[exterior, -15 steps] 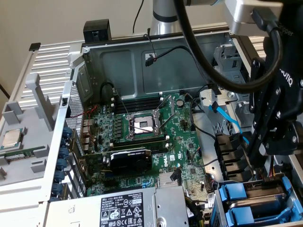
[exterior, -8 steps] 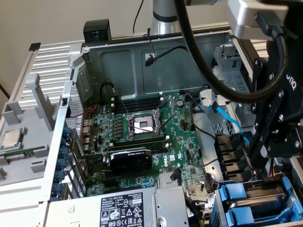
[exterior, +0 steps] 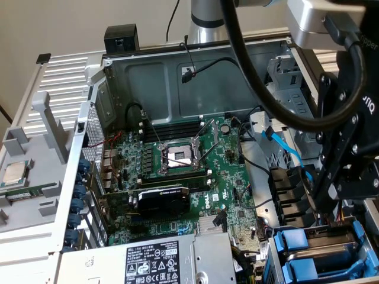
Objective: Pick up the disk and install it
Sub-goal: 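Insert the first disk wire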
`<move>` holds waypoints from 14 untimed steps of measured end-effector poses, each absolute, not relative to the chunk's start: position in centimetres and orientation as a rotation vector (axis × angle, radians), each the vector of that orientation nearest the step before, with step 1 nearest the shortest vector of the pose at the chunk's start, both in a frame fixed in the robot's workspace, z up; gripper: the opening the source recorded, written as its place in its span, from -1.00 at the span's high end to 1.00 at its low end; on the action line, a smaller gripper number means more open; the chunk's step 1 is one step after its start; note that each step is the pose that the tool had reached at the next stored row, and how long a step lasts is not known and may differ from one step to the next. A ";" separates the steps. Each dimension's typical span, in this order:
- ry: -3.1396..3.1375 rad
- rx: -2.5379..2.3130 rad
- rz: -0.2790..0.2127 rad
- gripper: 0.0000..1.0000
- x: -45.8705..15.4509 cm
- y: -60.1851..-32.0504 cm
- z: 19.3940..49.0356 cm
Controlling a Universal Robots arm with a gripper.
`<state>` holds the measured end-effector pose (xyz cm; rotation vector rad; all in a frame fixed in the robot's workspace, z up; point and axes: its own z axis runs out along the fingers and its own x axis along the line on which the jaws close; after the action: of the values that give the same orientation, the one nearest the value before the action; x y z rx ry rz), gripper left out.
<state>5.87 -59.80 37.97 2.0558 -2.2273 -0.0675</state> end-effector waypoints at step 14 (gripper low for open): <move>-2.227 2.056 -0.068 0.67 5.9 -59.8 38.0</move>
<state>5.88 -59.81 37.96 2.0559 -2.2273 -0.0677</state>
